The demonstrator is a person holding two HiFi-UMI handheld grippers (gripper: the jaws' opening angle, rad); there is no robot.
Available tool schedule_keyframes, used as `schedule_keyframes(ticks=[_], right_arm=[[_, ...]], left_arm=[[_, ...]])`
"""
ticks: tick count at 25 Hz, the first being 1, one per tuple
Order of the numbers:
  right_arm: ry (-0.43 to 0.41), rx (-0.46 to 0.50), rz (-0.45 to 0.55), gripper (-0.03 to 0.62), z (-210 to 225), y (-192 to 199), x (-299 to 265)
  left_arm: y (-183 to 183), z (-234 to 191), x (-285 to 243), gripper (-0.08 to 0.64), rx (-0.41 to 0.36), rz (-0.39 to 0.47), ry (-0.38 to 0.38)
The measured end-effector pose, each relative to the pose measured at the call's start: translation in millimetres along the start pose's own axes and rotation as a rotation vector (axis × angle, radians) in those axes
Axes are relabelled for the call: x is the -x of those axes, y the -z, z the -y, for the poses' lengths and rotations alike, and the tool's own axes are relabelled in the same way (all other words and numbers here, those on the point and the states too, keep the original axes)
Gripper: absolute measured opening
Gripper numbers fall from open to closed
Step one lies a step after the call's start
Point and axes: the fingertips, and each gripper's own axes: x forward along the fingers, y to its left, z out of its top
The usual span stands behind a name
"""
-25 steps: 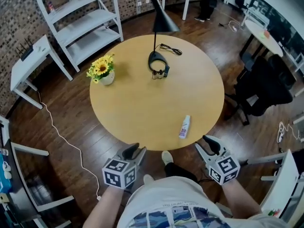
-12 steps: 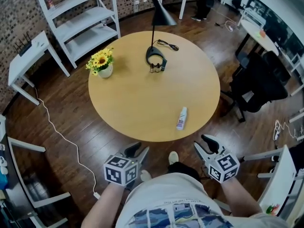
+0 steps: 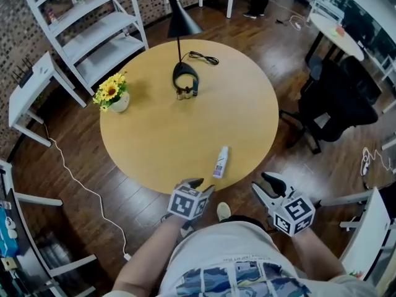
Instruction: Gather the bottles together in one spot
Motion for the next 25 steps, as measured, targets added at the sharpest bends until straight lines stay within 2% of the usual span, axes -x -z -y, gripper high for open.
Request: schedule_keyframes(ticks=[4,8,9,10,11,12,14,19,22,25], right_arm=[[0.011,-0.047,-0.023,0.187,51,17,17],[0.01,-0.105,-0.045,0.187,93,33,34],[0.007,-0.104,-0.045,0.187,103,38,36],[0.002,-0.107,-0.046,0.187,113,42,38],[-0.005,-0.115,-0.048,0.187,121,46,38],[-0.014,-0.127,-0.051,0.187,129,49,38],[-0.036,-0.156,-0.057,0.187,140,54,32],[-0.126,-0.237,-0.046,0.187,145,49,1],[-0.218,-0.343,-0.022,0.189,138,34,-25],[-0.309,-0.459,0.0,0.189,120,11,-53]], left_arm=[[-5,-9,-85,0.2,0.003,-0.154,-0.07],[7,-38,-139,0.206,-0.02,-0.315,-0.22],[11,-41,-147,0.254,-0.022,-0.353,-0.243],[14,-41,-152,0.257,-0.04,-0.38,-0.265],[14,-41,-155,0.202,-0.075,-0.396,-0.285],[13,-40,-158,0.192,-0.112,-0.401,-0.301],[10,-36,-164,0.19,-0.127,-0.379,-0.291],[-4,-29,-145,0.189,-0.062,-0.256,-0.286],[-39,-9,-122,0.189,-0.076,-0.09,-0.244],[-69,17,-93,0.189,-0.133,0.064,-0.189]])
